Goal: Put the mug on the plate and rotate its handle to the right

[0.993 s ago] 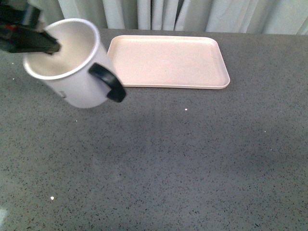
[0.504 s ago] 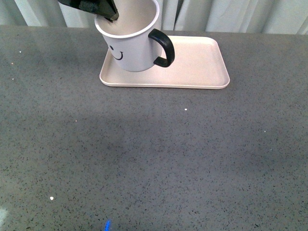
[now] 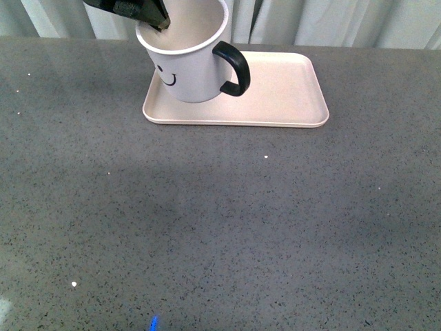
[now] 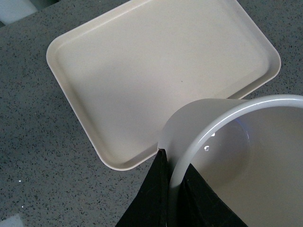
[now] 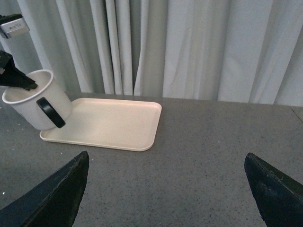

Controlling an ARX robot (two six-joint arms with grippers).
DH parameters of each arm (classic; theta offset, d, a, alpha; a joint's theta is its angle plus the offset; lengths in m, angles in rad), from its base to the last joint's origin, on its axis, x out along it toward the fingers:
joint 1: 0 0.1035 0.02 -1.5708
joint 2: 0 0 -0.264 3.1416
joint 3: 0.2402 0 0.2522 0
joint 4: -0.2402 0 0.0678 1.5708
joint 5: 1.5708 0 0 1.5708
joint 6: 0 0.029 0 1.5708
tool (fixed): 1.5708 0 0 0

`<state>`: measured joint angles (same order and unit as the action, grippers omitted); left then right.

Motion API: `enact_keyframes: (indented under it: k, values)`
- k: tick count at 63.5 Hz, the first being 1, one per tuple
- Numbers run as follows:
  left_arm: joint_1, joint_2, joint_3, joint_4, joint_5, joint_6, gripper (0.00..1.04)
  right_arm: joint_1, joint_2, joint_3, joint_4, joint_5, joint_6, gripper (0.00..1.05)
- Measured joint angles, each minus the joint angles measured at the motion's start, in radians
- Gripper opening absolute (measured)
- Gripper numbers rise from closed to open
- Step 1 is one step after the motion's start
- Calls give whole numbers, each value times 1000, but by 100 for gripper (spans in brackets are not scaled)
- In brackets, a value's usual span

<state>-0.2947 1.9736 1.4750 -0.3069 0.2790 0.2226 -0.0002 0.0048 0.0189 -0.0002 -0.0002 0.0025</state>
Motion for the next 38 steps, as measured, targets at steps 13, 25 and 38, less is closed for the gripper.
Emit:
enact_keyframes:
  k: [13,25,38]
  values:
    - [-11,85,136,-41,-89,-56,2,0,0,0,0,0,0,96]
    - [-17,266,405,-179,-85,-62,2,0,0,0,0,0,0,96]
    - [-26,424,646,-318,-67,-46,2,0,0,0,0,0,0,96]
